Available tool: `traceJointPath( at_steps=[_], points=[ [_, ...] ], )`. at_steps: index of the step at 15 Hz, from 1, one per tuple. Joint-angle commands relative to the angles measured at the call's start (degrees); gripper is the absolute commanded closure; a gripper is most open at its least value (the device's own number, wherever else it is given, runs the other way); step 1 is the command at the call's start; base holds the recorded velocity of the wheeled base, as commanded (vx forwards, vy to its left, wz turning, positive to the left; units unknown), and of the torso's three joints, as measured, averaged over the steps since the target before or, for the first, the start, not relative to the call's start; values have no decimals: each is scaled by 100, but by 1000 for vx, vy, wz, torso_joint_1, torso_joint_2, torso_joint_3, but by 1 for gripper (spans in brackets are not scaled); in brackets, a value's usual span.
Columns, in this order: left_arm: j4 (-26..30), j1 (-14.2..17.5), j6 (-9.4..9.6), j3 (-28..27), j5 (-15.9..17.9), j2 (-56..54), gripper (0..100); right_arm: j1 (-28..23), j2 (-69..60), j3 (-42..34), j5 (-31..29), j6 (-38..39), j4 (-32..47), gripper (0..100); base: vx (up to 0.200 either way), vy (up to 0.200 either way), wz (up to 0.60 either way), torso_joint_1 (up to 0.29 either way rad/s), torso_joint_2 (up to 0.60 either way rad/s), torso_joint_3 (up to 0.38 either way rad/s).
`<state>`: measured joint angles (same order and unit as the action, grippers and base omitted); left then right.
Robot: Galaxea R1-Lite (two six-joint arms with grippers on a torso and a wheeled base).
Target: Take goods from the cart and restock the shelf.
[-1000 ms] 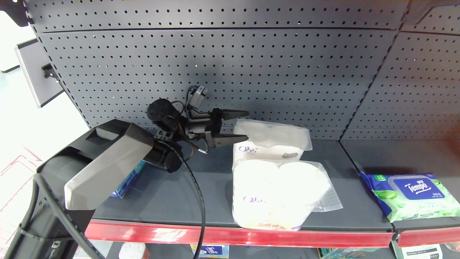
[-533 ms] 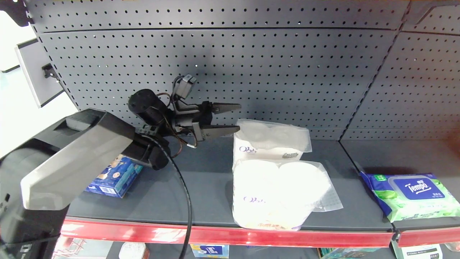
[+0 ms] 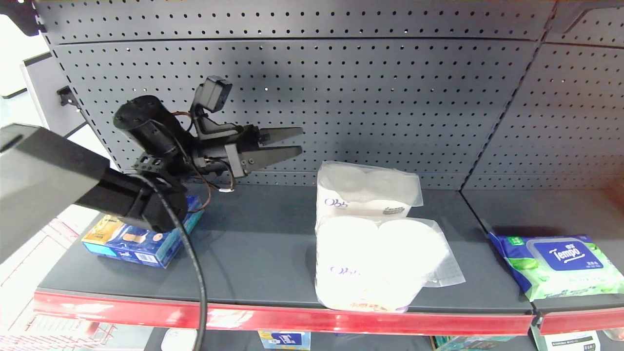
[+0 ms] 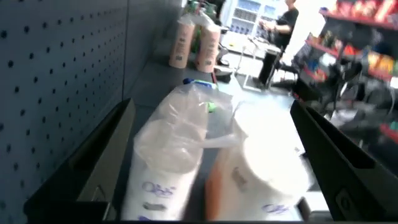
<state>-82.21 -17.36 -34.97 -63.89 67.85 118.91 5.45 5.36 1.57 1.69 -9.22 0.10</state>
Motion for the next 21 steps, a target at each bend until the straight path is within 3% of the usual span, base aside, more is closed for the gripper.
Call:
traceJointPath(
  at_steps=[1, 7, 9, 11, 13, 14, 15, 17, 18, 19, 20, 21],
  points=[
    [390, -4, -9, 536, -360, -852, 0, 0, 9, 1, 6, -1, -1, 0, 0, 0, 0, 0, 0, 0],
    [548, 154, -9, 1766, -976, -1687, 0, 0, 9, 19, 15, 25, 25, 0, 0, 0, 0, 0, 0, 0],
    [566, 119, 26, 2302, -2039, -1757, 0, 0, 9, 19, 15, 34, 43, 0, 0, 0, 0, 0, 0, 0],
    [592, 101, 35, 2636, -2391, -1985, 0, 0, 9, 19, -29, 8, 43, 0, 0, 0, 0, 0, 0, 0],
    [1181, 110, 219, 3058, -2830, -2539, 0, -35, 9, 19, -73, 8, 43, 0, 0, 0, 0, 0, 0, 0],
    [2095, 92, 536, 3155, -3744, -2987, 0, -220, 70, 142, -222, -19, 52, 0, 0, 0, 0, 0, 0, 0],
    [2675, 48, 580, 3146, -4351, -3277, 0, -352, 422, 476, -372, -19, 52, 0, 0, 0, 0, 0, 0, 0],
    [3642, -119, 580, 3172, -4992, -3937, 0, -554, 1344, 1223, -679, -28, 34, 0, 0, 0, 0, 0, 0, 0],
    [4978, -303, 597, 3137, -5353, -4789, 0, -580, 2232, 1794, -653, -28, 8, 0, 0, 0, 0, 0, 0, 0],
    [5848, -356, 694, 3102, -5511, -5290, 0, -519, 2689, 1952, -609, -28, -10, 0, 0, 0, 0, 0, 0, 0],
    [7035, -365, 1116, 3084, -5766, -5949, 0, -334, 3137, 1978, -407, -19, -19, 0, 0, 0, 0, 0, 0, 0],
    [7694, -365, 1441, 3084, -5959, -6310, 0, -202, 3357, 1943, -336, 16, -27, 0, 0, 0, 0, 0, 0, 0]
  ],
)
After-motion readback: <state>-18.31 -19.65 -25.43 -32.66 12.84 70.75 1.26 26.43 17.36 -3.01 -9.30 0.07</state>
